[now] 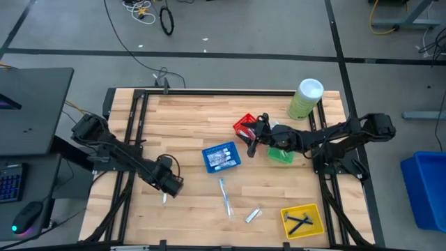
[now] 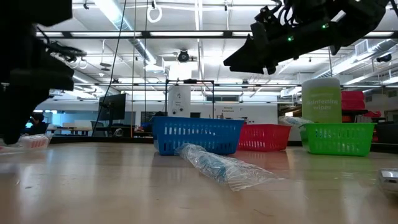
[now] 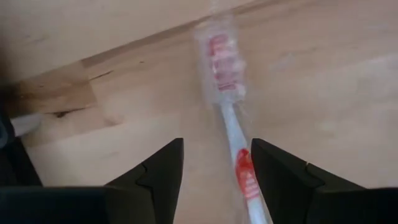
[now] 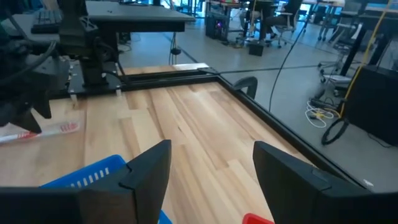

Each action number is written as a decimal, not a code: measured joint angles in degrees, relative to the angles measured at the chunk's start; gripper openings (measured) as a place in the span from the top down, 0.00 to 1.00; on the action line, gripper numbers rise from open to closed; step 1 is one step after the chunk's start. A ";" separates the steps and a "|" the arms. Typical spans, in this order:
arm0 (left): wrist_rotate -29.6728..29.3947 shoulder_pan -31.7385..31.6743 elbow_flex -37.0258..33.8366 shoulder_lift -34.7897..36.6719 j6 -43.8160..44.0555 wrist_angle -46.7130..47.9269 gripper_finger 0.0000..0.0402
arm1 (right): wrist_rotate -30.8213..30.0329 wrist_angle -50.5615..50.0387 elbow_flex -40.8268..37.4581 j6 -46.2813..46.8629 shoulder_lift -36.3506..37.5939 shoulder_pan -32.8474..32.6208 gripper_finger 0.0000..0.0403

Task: Pick & Place Travel size toiletries
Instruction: Put the orange toothbrush into the green bin

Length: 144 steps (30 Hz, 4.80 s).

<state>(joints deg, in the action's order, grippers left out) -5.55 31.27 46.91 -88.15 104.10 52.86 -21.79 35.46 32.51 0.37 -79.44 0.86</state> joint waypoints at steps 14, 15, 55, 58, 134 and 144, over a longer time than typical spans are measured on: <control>-4.89 -0.03 -6.86 0.12 -0.26 -10.04 0.71 | 7.62 -0.50 0.00 0.91 -0.02 0.20 0.50; -5.35 -0.03 -6.46 0.07 -0.92 -10.03 0.75 | 8.98 -0.51 0.00 0.91 -0.02 0.17 0.51; -46.31 -9.44 17.29 -0.09 -67.42 -50.82 0.92 | 17.34 30.48 0.00 12.68 -15.22 -10.38 0.43; -45.88 -10.10 17.29 -0.09 -67.91 -51.43 0.91 | 15.65 36.02 0.15 12.45 -17.21 -10.38 0.42; -38.46 -10.32 17.29 -0.05 -69.97 -46.27 0.79 | -7.16 -79.96 4.18 46.96 18.99 -12.38 0.91; -38.52 -10.32 17.29 -0.05 -69.99 -46.27 0.80 | -6.05 -74.21 -0.46 45.26 18.97 -9.56 0.74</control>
<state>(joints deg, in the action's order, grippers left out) -44.07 20.95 64.20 -88.20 34.11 6.59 -27.84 -38.75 32.05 45.63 -60.47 -8.69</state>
